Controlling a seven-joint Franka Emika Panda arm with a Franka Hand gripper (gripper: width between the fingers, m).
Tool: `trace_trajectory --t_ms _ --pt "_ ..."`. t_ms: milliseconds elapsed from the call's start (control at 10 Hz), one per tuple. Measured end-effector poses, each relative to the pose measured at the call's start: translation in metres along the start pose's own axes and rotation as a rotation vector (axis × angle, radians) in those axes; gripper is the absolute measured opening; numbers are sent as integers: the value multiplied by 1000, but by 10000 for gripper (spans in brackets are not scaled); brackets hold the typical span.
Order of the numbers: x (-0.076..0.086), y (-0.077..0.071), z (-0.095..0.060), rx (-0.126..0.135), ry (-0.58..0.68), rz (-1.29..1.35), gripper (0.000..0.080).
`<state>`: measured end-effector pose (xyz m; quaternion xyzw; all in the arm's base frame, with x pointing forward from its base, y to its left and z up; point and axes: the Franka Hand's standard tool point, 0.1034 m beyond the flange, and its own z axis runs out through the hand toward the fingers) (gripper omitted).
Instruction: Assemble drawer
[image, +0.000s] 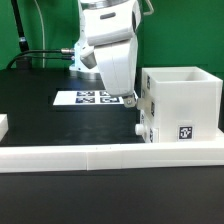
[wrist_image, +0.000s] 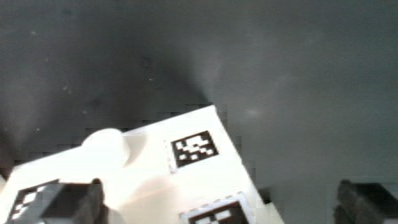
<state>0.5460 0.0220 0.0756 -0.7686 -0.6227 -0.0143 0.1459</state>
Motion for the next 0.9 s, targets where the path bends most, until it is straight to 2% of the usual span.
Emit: trace_trajectory --t_ms 100,200,400,900 --pt "-3 0 -1 -1 -1 5 649" --pt "-14 -4 -1 3 -3 17 649" --pt "-36 -20 1 0 -12 56 649" --pt "-36 -20 3 6 -11 58 649"
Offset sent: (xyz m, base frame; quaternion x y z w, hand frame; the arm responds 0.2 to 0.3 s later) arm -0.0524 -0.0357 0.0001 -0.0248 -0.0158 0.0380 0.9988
